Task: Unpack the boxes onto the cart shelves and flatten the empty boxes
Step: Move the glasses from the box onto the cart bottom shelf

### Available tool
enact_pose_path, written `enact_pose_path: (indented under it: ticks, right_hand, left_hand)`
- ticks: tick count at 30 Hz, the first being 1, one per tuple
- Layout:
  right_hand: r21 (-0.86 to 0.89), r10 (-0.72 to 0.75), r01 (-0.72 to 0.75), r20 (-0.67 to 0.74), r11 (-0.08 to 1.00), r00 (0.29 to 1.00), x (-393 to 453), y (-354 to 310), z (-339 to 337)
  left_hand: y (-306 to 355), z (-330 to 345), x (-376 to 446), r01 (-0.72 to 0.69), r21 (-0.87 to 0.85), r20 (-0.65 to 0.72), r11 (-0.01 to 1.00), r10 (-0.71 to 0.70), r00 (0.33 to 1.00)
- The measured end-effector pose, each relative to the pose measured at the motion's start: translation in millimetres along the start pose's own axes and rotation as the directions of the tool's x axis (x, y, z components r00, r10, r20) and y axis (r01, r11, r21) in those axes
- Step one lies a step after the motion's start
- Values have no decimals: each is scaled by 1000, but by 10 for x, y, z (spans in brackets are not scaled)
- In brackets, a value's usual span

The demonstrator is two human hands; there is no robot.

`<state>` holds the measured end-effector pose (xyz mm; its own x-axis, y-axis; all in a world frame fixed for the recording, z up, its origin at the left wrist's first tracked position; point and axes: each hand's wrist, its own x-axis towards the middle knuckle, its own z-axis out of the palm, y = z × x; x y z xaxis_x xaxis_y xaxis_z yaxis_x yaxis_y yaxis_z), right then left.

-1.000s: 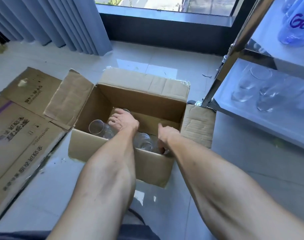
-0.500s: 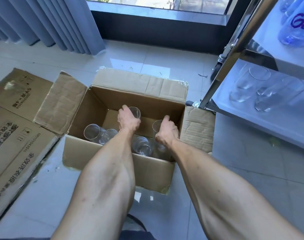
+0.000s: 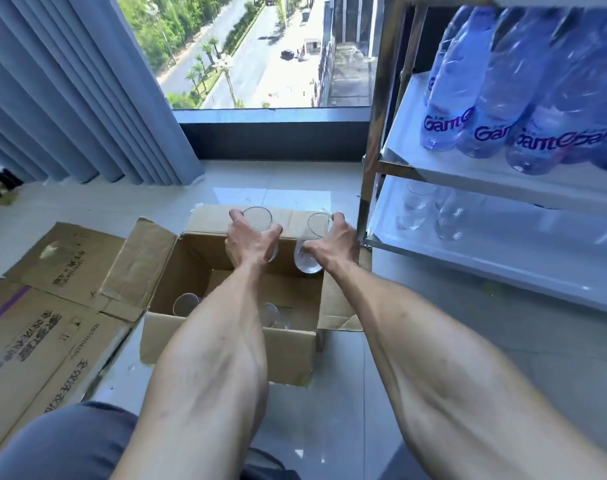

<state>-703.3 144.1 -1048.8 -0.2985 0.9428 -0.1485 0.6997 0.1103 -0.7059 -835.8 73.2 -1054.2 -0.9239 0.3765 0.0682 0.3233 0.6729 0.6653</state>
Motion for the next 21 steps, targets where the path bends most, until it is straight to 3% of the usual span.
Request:
enact_pose_path:
  ticks: [7,13,18,21]
  right_hand:
    - [-30,10,-17,-206,999,979,-106,305,-815]
    - [10,228,-237,-322,971,919,38,990,-1423]
    - [-13,275,-297,-339,955,900,239,1633,-1792]
    - [-35,225,-247,-300,968,927,415,1913,-1896]
  left_hand:
    - [880,99,-624,-226,-61,-73,972,221,972]
    - [1454,616,-1224,-387,-84,101,918,395,913]
    - [1682,1378,-1660,-287,-133,281,949,313,907]
    - [1789,1730,-1726,-233,-141,280,962,265,923]
